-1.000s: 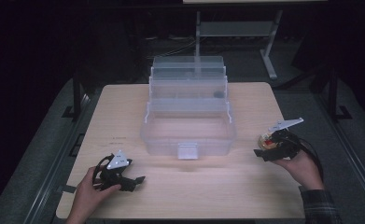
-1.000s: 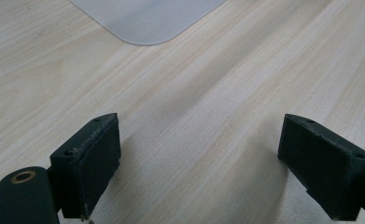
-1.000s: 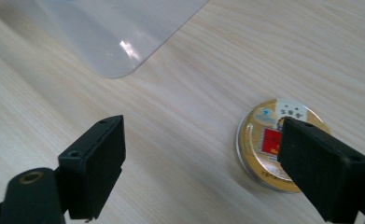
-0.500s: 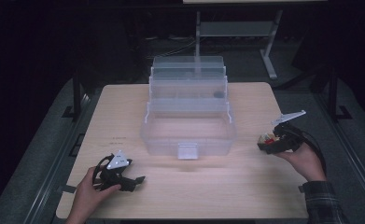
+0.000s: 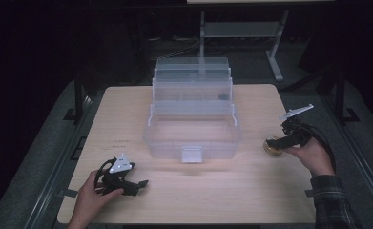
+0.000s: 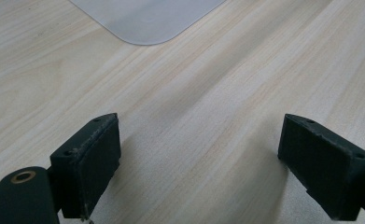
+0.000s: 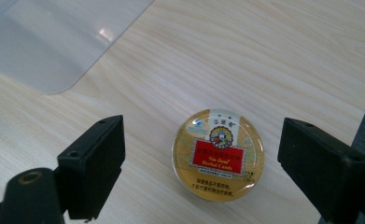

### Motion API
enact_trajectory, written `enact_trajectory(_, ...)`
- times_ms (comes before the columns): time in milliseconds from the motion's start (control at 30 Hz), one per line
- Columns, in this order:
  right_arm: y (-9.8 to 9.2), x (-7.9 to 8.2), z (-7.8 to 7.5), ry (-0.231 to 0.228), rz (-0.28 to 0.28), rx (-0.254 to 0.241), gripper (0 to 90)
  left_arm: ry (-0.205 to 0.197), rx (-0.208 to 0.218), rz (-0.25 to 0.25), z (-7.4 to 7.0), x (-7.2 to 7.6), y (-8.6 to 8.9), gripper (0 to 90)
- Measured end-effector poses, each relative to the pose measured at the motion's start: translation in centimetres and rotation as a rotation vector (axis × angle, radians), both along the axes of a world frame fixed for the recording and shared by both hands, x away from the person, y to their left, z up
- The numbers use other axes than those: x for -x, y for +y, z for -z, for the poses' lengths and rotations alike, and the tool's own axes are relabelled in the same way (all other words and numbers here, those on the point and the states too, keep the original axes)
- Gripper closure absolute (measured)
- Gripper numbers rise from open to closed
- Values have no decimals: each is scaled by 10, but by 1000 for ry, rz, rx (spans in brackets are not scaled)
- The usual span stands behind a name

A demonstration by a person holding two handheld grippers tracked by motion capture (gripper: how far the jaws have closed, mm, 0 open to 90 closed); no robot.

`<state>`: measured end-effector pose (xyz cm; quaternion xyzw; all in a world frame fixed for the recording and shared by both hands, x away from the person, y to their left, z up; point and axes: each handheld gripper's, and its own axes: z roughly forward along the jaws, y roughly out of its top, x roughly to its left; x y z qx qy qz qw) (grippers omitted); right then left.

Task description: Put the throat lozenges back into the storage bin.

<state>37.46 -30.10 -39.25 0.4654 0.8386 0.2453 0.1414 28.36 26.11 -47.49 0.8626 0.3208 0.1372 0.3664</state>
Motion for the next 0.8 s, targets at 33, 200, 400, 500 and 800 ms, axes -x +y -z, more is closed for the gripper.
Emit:
enact_trajectory(33,0,-2,0,1,3,1,143,0,0,0,0,0,0,122)
enact_trajectory(200,1,-10,6,44,7,17,142,0,0,0,0,0,0,122)
enact_trajectory(400,3,-19,13,88,5,44,141,0,0,0,0,0,0,122)
enact_trajectory(500,4,-24,15,107,12,59,141,0,0,0,0,0,0,122)
enact_trajectory(800,4,-33,25,148,29,91,139,0,0,0,0,0,0,122)
